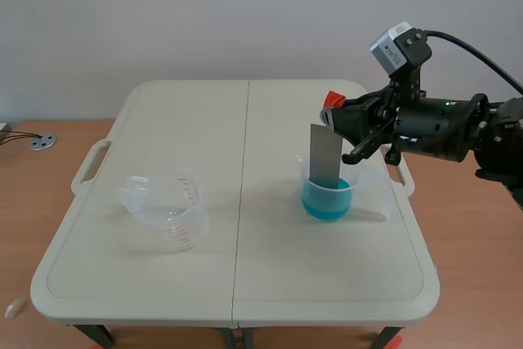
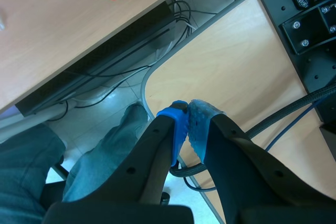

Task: Hold the metal plate by the orange handle, dip it into the blue solution, take it out and point at it, then put the plate back in the beaker on the left.
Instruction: 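Hold the plate still in the solution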

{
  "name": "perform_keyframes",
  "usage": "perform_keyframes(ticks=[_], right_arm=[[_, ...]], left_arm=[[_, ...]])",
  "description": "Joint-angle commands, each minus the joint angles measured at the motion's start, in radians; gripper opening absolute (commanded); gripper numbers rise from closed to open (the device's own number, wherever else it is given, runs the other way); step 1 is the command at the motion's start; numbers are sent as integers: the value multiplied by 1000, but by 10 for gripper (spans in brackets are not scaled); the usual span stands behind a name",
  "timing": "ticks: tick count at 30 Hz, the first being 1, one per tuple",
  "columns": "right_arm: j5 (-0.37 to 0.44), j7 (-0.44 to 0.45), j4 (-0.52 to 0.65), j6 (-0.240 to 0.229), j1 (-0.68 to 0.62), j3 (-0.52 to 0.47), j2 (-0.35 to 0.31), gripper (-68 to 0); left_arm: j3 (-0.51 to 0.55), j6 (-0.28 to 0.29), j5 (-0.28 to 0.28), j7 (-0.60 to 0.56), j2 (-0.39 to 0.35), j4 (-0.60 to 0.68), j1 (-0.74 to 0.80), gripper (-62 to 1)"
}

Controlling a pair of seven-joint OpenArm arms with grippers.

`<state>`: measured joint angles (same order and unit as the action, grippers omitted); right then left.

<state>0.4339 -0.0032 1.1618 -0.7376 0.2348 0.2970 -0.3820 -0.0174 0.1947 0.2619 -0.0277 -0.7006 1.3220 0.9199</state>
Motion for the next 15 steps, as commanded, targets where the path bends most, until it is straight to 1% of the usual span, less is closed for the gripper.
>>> perform_keyframes(ticks=[1, 15], right_arm=[[-5, -4, -3, -8, 11, 5, -6, -662], [-5, -4, -3, -8, 11, 5, -6, -662]], left_arm=[[5, 3, 3, -6, 8, 19, 8, -591], [5, 3, 3, 2, 8, 19, 8, -591]])
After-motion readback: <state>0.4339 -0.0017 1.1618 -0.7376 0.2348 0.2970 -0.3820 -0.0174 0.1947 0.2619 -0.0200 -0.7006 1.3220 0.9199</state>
